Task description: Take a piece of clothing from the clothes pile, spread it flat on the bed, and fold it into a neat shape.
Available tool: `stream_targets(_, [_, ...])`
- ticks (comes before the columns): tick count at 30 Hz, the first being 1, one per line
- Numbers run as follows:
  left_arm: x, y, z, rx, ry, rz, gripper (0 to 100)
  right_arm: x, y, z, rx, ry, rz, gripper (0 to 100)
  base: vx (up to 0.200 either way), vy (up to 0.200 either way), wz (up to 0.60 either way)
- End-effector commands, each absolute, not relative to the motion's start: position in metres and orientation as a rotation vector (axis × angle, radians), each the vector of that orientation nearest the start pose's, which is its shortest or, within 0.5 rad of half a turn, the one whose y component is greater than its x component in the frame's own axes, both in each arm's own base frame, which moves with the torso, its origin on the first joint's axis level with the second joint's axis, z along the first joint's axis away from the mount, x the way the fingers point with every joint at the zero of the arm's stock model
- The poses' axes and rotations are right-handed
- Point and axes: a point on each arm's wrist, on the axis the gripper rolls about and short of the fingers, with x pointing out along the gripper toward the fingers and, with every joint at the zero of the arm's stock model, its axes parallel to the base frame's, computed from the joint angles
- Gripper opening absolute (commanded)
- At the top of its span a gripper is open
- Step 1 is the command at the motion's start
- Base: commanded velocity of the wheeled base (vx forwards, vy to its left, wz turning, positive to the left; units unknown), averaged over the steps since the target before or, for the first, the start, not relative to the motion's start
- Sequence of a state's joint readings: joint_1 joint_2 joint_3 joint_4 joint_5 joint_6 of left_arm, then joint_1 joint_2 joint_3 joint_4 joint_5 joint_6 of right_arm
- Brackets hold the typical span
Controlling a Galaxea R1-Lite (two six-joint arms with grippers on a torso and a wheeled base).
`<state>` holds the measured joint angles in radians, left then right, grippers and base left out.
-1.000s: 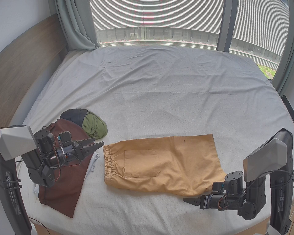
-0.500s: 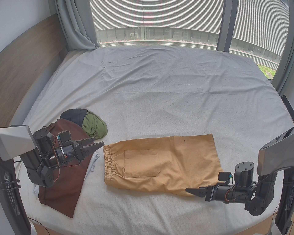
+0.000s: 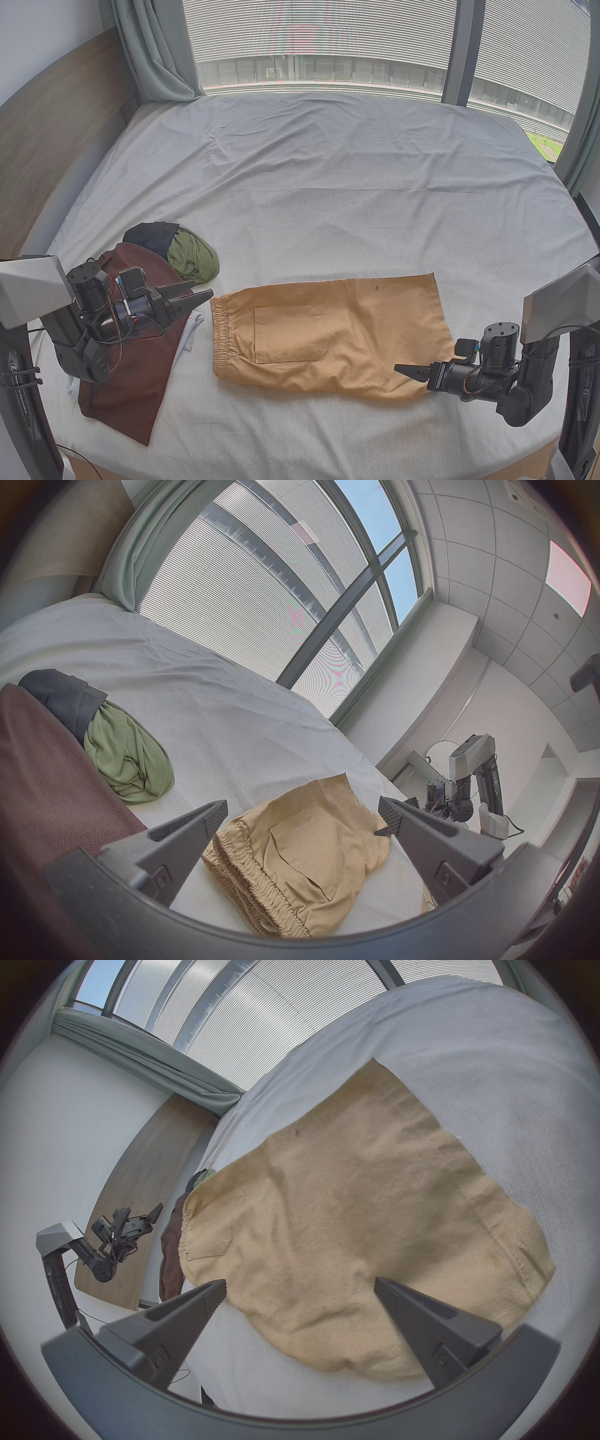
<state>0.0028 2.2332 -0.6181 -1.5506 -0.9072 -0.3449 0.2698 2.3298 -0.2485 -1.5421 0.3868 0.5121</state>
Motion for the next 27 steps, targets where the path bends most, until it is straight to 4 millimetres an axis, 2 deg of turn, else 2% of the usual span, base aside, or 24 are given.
stream_targets(1, [0.346, -0.017, 0.053, -0.350, 0.214, -0.885, 100, 0.264, 0.078, -0.038, 0.518, 0.735, 0.460, 100, 0.000, 0.000, 0.00])
stream_targets(11, [0.346, -0.017, 0.053, -0.350, 0.215, -0.884, 100, 0.264, 0.075, -0.037, 0.521, 0.735, 0.454, 100, 0.000, 0.000, 0.00])
stream_targets(13, [0.346, -0.017, 0.052, -0.351, 0.217, -0.884, 100, 0.263, 0.076, -0.032, 0.519, 0.719, 0.467, 100, 0.000, 0.000, 0.00])
stream_targets(15, [0.345, -0.017, 0.053, -0.351, 0.217, -0.884, 100, 0.263, 0.079, -0.014, 0.515, 0.666, 0.498, 100, 0.000, 0.000, 0.00])
stream_targets(21, [0.345, -0.016, 0.054, -0.348, 0.211, -0.884, 100, 0.253, 0.085, 0.018, 0.503, 0.579, 0.566, 100, 0.000, 0.000, 0.00])
stream_targets(27, [0.341, -0.017, 0.059, -0.348, 0.207, -0.886, 100, 0.253, 0.090, 0.034, 0.493, 0.515, 0.605, 100, 0.000, 0.000, 0.00])
